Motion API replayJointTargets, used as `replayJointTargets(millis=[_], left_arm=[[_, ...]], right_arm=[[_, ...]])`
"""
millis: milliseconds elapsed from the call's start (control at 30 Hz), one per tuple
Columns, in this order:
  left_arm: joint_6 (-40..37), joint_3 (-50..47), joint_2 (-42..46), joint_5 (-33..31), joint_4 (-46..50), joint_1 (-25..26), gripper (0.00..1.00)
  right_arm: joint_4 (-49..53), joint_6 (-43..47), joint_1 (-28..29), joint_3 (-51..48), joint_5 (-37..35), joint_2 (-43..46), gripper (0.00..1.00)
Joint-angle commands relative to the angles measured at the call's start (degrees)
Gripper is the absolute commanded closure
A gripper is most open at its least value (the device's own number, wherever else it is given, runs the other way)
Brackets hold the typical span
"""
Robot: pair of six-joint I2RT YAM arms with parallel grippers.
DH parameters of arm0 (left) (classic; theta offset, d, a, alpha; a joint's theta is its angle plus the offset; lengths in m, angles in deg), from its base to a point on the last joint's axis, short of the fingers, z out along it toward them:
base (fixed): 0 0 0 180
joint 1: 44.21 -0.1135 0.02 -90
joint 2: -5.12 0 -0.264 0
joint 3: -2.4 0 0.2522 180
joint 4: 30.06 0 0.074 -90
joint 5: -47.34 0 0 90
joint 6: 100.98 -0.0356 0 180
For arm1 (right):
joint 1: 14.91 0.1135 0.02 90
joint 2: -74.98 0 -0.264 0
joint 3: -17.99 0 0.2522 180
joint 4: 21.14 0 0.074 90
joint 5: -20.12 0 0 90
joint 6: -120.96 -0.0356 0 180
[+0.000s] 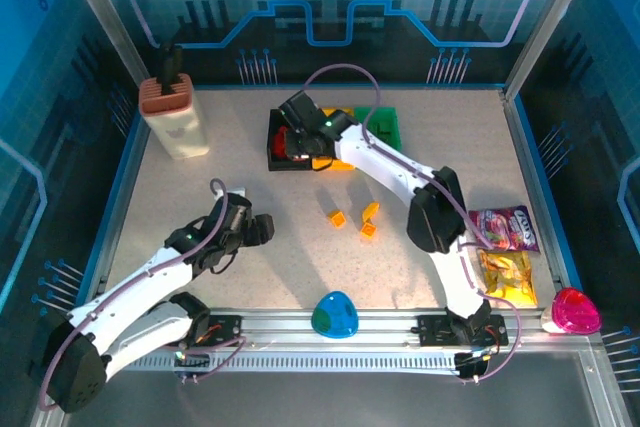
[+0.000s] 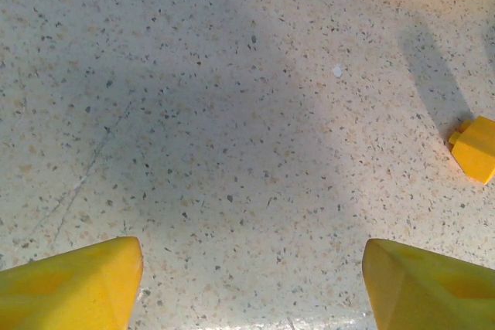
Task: Sort the legos into containers by color
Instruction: Place the lego in the container.
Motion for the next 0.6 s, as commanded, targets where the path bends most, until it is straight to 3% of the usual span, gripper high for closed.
replayJointTargets(millis=[0,267,300,367,433,567], left_arm=[[3.1,-1.1,1.3,-1.8,0.8,1.8,0.24],[4.4,-1.2,1.6,-2.5,1.0,3.7,0.25],[4.4,-1.2,1.7,-2.4,1.0,3.8,0.25],[4.6,-0.7,1.9,-2.5,1.5,4.0,0.25],[4.6,-0.2,2.2,-2.9,2.1,4.4,0.25],[4.5,0.0,2.9,-3.5,2.5,5.1,0.26]], right_arm=[[7.3,3.1,-0.9,9.1,-0.1,-6.6,0.79],[5.8,3.2,-3.5,20.8,0.6,-16.6,0.73],[6.0,3.5,-3.6,22.7,0.2,-17.9,0.69],[7.6,3.9,-4.0,28.3,-0.3,-20.5,0.51],[8.1,4.0,-4.2,30.8,-0.3,-20.6,0.43],[4.0,4.8,-3.9,24.6,-0.7,-14.9,0.27]])
